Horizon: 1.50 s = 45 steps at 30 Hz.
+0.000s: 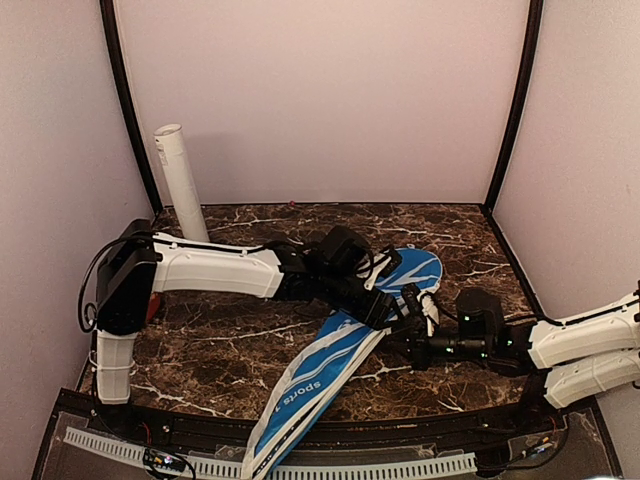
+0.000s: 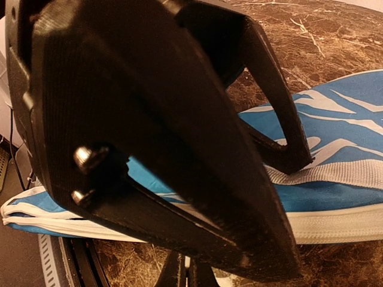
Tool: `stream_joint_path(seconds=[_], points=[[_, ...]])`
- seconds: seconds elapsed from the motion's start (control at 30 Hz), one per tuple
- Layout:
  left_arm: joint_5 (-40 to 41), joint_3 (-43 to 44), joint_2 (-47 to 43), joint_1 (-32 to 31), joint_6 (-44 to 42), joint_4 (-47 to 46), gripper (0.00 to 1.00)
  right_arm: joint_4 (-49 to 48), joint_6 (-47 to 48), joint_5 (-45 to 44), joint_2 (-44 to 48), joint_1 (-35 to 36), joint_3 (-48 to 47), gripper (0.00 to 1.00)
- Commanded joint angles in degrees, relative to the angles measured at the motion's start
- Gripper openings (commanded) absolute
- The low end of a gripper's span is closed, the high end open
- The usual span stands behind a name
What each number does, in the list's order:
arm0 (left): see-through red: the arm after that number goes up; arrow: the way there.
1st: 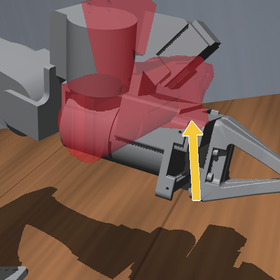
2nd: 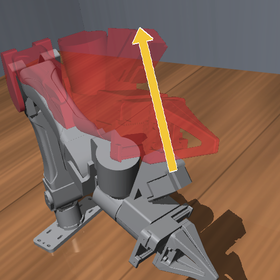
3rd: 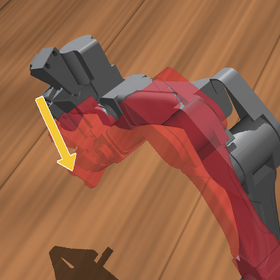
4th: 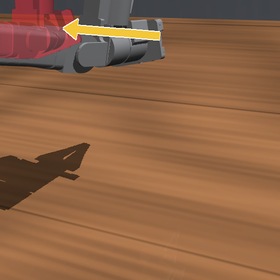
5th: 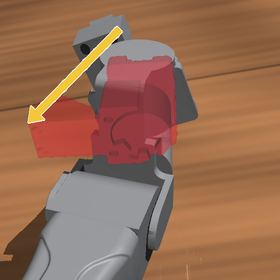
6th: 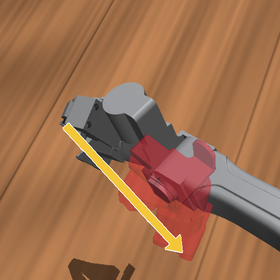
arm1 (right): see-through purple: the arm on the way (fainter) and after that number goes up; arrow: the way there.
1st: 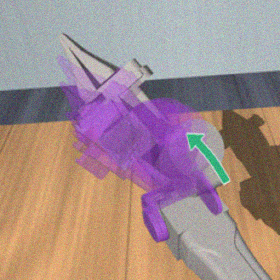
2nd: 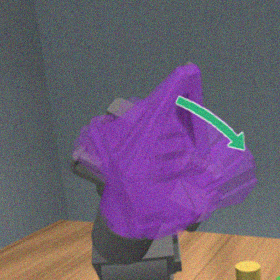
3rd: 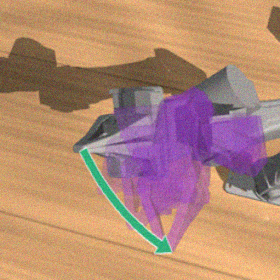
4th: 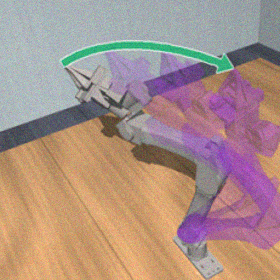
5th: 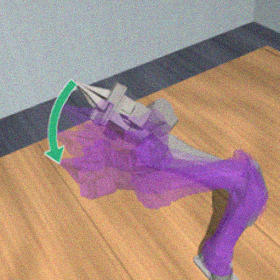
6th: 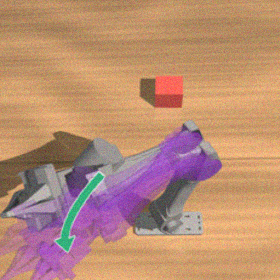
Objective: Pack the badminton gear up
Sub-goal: Zip the zipper on the racket bag.
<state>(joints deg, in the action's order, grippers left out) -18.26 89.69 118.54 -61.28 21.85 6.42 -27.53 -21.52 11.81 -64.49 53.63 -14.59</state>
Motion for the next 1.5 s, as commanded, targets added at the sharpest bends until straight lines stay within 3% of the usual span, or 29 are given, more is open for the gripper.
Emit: stream_joint_path(seconds=[0.0, 0.17, 0.47, 0.6, 1.47], points=[[-1.7, 3.1, 1.3, -0.1, -1.1, 2.6, 0.65, -5.5, 0.3, -0.7, 1.2, 0.3, 0.0, 0.00], [-3.6, 5.8, 3.5, -0.1, -1.7, 4.5, 0.64, -5.0, 0.6, -0.5, 0.8, 0.3, -0.2, 0.00], [-2.9, 6.7, 5.1, 0.0, -1.7, 5.3, 0.15, -3.2, 1.1, 0.2, 0.9, 0.5, -1.2, 0.00], [-2.0, 6.1, 5.0, 0.6, -0.3, 4.0, 0.00, -1.8, 1.1, -0.1, 1.6, 1.5, -1.3, 0.00], [7.4, -5.8, -0.7, 6.9, 2.3, -6.6, 0.00, 3.1, -1.3, -0.2, -10.7, 20.1, -8.6, 0.00]])
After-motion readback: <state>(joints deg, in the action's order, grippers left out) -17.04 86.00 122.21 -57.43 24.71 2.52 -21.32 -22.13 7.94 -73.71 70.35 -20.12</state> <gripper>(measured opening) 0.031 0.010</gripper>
